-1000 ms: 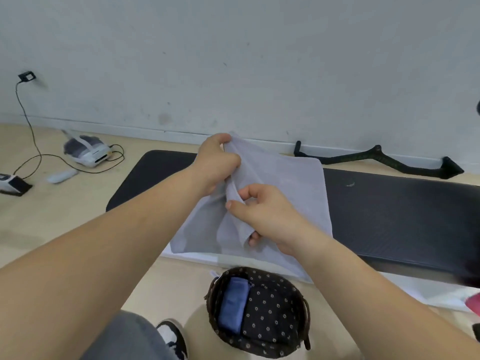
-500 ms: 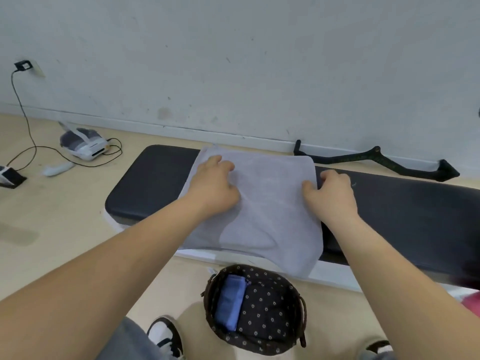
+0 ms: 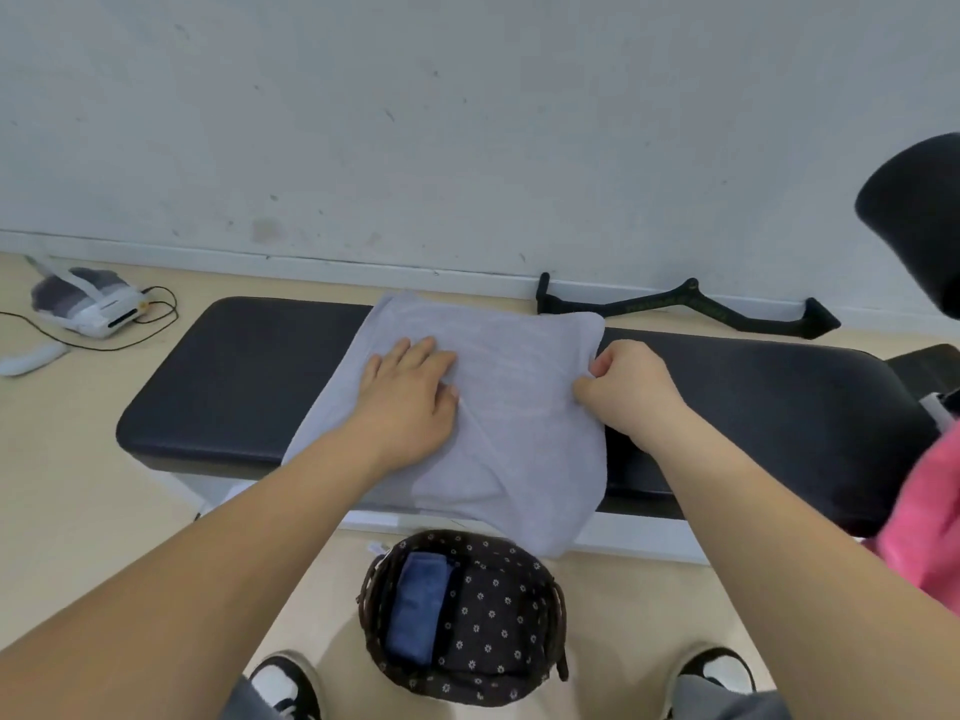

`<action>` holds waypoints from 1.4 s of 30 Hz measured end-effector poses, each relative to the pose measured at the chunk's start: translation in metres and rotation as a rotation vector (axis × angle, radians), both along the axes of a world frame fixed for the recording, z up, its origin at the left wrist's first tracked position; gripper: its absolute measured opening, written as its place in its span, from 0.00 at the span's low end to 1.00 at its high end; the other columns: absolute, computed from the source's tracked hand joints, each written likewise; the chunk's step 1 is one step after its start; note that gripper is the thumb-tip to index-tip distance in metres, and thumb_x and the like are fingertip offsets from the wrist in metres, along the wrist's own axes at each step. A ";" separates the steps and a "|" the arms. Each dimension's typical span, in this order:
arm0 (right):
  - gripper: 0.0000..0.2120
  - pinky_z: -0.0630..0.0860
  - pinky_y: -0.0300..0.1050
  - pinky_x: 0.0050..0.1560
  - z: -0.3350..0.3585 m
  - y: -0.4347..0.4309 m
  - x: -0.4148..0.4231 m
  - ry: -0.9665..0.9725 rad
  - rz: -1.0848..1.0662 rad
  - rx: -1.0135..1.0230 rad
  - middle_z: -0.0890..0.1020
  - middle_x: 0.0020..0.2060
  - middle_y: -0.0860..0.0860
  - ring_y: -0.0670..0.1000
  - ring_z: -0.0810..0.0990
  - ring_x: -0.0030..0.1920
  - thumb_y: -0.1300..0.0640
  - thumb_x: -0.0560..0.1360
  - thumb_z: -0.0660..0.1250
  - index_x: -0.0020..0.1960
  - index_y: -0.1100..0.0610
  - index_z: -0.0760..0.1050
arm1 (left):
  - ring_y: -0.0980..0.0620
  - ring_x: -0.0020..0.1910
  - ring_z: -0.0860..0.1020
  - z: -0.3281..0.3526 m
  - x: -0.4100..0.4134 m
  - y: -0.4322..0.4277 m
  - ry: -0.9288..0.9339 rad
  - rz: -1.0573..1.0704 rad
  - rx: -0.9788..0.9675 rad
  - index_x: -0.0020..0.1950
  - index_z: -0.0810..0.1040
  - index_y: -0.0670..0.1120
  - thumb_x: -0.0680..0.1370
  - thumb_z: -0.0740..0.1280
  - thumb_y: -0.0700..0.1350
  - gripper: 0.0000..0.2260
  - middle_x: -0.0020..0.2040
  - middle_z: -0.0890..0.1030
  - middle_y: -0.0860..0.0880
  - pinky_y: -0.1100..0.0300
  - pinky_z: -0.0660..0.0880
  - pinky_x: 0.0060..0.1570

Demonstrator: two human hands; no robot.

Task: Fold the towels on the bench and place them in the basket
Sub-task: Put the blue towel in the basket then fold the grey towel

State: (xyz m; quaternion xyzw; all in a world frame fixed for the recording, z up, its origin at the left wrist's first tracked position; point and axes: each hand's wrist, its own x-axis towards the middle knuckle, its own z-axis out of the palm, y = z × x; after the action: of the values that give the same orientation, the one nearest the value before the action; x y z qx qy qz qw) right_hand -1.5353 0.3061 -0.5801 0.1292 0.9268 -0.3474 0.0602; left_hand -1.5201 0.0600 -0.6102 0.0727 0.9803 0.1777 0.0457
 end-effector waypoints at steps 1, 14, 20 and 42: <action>0.08 0.69 0.48 0.39 0.002 0.010 0.006 -0.012 -0.003 0.022 0.72 0.36 0.52 0.53 0.70 0.36 0.61 0.73 0.67 0.40 0.55 0.68 | 0.45 0.83 0.50 0.000 -0.001 0.009 0.003 -0.037 0.007 0.81 0.62 0.51 0.85 0.56 0.51 0.23 0.84 0.55 0.48 0.46 0.46 0.80; 0.19 0.78 0.54 0.54 0.024 0.072 0.047 0.160 -0.041 0.433 0.75 0.61 0.52 0.56 0.78 0.58 0.47 0.78 0.67 0.65 0.52 0.73 | 0.45 0.72 0.69 0.020 0.009 0.085 0.072 -0.303 0.106 0.74 0.72 0.51 0.81 0.65 0.48 0.21 0.76 0.68 0.50 0.52 0.68 0.70; 0.11 0.75 0.54 0.61 -0.013 0.006 0.016 0.226 0.379 0.274 0.78 0.54 0.47 0.53 0.77 0.58 0.47 0.78 0.67 0.57 0.49 0.80 | 0.52 0.42 0.80 0.036 0.016 0.014 -0.075 0.083 0.086 0.43 0.77 0.51 0.74 0.72 0.58 0.11 0.42 0.81 0.54 0.51 0.81 0.43; 0.08 0.79 0.46 0.44 0.003 -0.018 -0.097 0.213 0.081 0.219 0.83 0.38 0.47 0.54 0.81 0.45 0.51 0.74 0.68 0.37 0.51 0.78 | 0.52 0.42 0.81 0.027 0.025 -0.002 -0.235 0.039 0.227 0.43 0.78 0.51 0.74 0.74 0.56 0.11 0.40 0.82 0.53 0.53 0.80 0.44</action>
State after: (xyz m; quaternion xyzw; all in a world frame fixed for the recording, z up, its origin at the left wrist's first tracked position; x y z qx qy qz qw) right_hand -1.6320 0.2880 -0.5772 0.0599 0.9647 -0.2534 -0.0390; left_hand -1.4955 0.0579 -0.5835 0.0372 0.9431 0.2955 0.1481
